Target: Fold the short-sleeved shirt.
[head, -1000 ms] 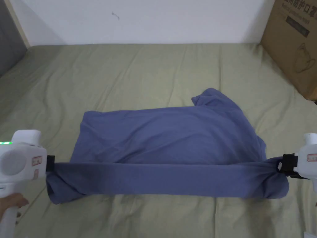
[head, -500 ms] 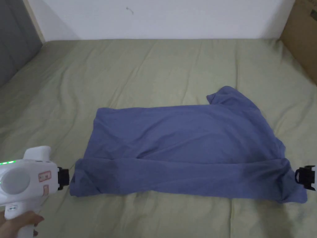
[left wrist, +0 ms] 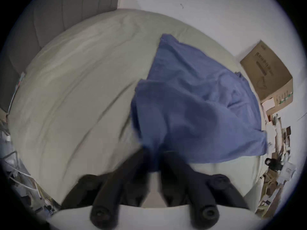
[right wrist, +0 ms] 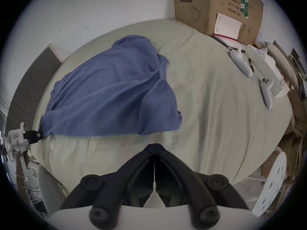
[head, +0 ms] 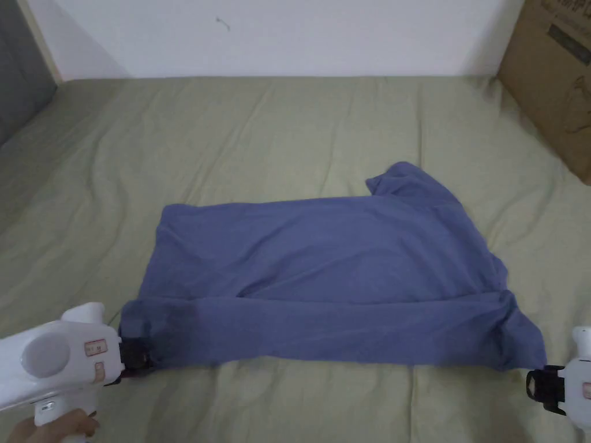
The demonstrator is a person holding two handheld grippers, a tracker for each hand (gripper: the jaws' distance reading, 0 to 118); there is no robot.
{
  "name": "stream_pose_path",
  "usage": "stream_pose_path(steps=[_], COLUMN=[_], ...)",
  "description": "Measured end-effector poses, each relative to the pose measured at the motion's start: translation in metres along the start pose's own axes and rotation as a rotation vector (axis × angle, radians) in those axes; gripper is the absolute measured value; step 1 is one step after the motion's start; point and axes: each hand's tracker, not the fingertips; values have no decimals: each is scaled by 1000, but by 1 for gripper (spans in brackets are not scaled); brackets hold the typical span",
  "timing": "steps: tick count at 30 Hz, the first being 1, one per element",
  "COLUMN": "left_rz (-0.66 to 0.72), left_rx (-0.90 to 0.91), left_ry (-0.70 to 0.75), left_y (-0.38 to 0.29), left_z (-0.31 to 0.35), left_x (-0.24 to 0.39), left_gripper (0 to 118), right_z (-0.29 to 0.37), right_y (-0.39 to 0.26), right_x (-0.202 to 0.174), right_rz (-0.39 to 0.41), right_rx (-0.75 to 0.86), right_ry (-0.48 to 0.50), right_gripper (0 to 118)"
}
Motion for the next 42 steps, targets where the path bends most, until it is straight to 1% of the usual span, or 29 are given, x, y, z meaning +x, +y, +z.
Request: stream_pose_path(steps=[1,2,4,5,6,10,11,12,13,14,15,16,17,19,21,24,25,27,28,29,32,34,35,36,37,38,40,41,42], left_rz=[-11,-18,-94,-123,-138,-113,-108,-108,-107,-112,-116,-122,-129,-145,-174,-212,-224,-214,-212,-216,-261,-247,-220,-175,-141,-116,-106,-110,-110], left_rx=[-20,-4,8,10,6,4,7,10,11,10,11,12,11,8,13,46,55,53,50,43,19,-32,-67,-57,-32,-3,36,55,90], left_ry=[51,38,70,70,73,65,65,64,64,65,67,71,73,80,90,109,97,72,70,70,79,78,64,43,26,34,70,86,97], left_y=[-2,-3,-1,0,0,4,5,5,5,5,5,5,6,7,8,8,6,-1,-7,-15,-46,-65,-75,-80,-83,-82,-76,-71,-66], left_z=[-4,-1,6,8,9,15,16,17,18,18,19,20,20,24,30,40,47,58,62,64,69,61,57,55,56,60,70,76,83], left_x=[2,6,16,17,17,16,16,16,16,17,16,17,17,17,18,10,7,-1,-5,-9,-20,-31,-35,-39,-41,-42,-38,-36,-34], left_gripper=[6,6,6,6,6,6,6,6,6,6,6,6,6,6,6,6,6,6,6,6,6,6,6,15,32,39,57,88,106], right_z=[0,0,0,-1,-6,-29,-37,-46,-53,-61,-66,-65,-61,-47,-33,-7,5,22,28,32,44,34,28,24,21,21,30,36,41], right_y=[-1,-2,2,6,11,36,41,43,43,40,35,31,31,33,34,32,30,20,13,5,-30,-54,-65,-70,-71,-71,-62,-55,-46], right_x=[2,4,5,7,8,13,14,13,10,3,-1,-2,-3,2,7,13,14,16,16,18,29,30,31,31,28,27,25,25,24], right_rz=[-3,-10,-15,-23,-30,-88,-94,-79,-41,3,-7,-23,-8,-36,-38,-45,-50,-22,29,49,-24,-7,-5,-6,-7,-17,-20,-31,-30], right_rx=[-4,1,9,19,23,42,31,28,-5,-39,-48,-35,-20,0,13,44,42,51,37,27,3,-40,-48,-55,-74,-86,-61,-15,0], right_ry=[1,9,31,33,32,30,50,54,13,-5,7,-1,-15,3,6,49,82,68,16,-5,41,15,5,8,-3,-22,-19,-14,-8], right_gripper=[1,9,69,91,94,93,91,83,60,15,4,4,4,4,4,4,4,4,4,4,4,4,10,32,57,64,77,84,84])
